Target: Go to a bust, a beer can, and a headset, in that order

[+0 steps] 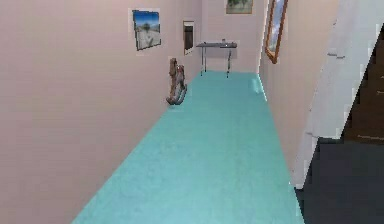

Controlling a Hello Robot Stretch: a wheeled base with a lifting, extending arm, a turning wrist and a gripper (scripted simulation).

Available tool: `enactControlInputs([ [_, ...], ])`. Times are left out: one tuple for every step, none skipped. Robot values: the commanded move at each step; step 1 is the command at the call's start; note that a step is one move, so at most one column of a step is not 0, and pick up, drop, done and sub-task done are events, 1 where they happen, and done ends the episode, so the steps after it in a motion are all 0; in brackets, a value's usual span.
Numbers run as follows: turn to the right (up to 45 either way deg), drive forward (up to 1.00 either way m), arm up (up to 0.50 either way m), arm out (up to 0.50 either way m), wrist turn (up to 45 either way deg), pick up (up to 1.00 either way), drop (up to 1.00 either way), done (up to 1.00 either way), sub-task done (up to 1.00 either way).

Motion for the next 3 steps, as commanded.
enactControlInputs([
  [45.0, 0.00, 0.00, 0.00, 0.0, 0.00, 0.00, 0.00, 0.00],
  [45.0, 0.00, 0.00, 0.00, 0.0, 0.00, 0.00, 0.00, 0.00],
  [0.0, 0.85, 0.00, 0.00, 0.0, 0.00, 0.00, 0.00, 0.00],
])
